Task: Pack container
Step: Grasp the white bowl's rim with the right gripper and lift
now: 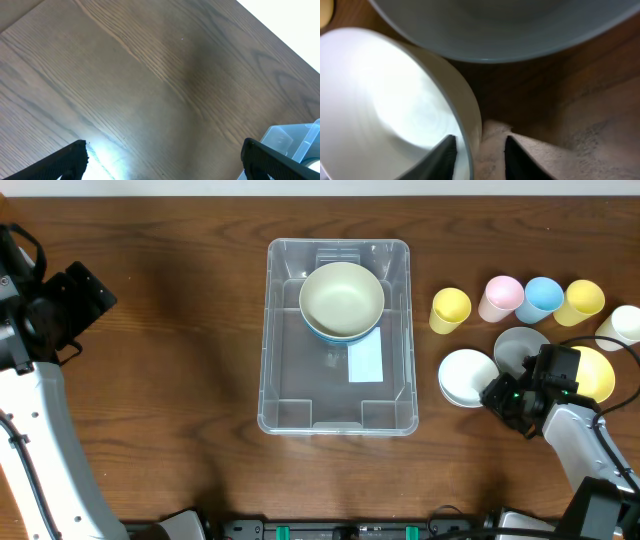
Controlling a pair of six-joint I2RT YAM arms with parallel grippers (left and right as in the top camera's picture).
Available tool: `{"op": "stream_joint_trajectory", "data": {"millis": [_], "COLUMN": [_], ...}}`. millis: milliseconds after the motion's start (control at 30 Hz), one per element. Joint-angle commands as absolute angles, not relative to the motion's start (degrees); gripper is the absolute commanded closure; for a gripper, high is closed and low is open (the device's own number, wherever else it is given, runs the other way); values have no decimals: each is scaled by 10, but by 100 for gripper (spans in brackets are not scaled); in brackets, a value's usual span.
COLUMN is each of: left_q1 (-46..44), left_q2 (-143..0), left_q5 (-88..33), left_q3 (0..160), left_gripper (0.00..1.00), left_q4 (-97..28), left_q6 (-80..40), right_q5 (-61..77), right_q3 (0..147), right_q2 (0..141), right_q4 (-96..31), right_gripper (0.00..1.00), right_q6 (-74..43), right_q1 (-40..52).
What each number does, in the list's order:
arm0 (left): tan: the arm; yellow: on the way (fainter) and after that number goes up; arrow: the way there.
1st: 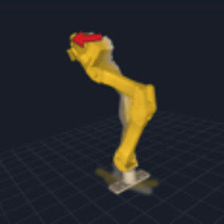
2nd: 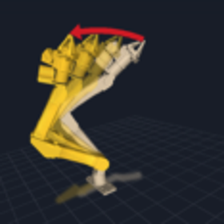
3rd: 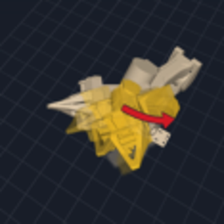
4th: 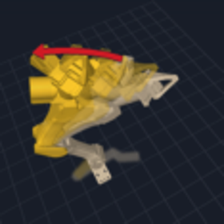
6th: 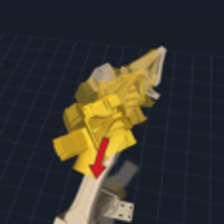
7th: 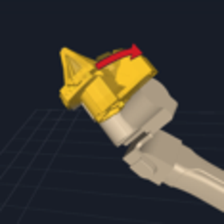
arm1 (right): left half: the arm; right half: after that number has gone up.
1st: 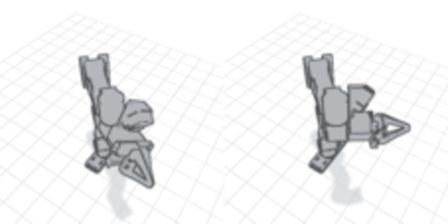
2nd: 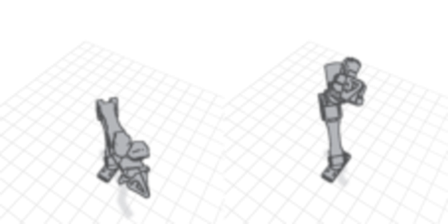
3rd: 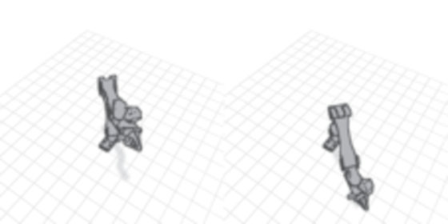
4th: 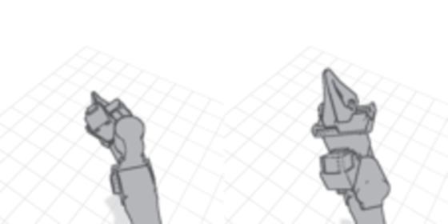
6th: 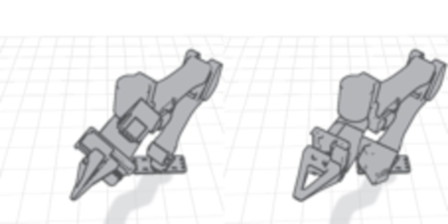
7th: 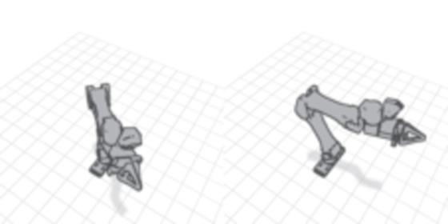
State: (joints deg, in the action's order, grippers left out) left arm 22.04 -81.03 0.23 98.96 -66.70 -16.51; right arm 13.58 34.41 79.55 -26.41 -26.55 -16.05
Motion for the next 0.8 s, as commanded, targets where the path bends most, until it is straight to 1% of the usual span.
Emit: {"op": "stream_joint_trajectory", "data": {"millis": [0,100,167,367,500,600,767], "left_q1": [223,223,223,223,223,223,223], "left_q2": [-813,-813,-813,-813,-813,-813,-813], "left_q5": [7,7,7,7,7,7,7], "left_q3": [985,985,985,985,985,985,985], "left_gripper": [2,2,2,2,2,2,2], "left_q4": [-668,-668,-668,-668,-668,-668,-668], "left_q6": [-166,-166,-166,-166,-166,-166,-166], "right_q5": [142,152,153,153,162,165,151], "right_q3": [343,343,344,350,381,432,576], "right_q2": [779,764,749,678,629,613,620], "right_q4": [-264,-265,-266,-287,-338,-396,-497], "right_gripper": [78,88,99,99,99,99,99], "right_q6": [-258,-254,-254,-254,-247,-236,-209], "right_q1": [-161,-161,-161,-161,-154,-133,-71]}}
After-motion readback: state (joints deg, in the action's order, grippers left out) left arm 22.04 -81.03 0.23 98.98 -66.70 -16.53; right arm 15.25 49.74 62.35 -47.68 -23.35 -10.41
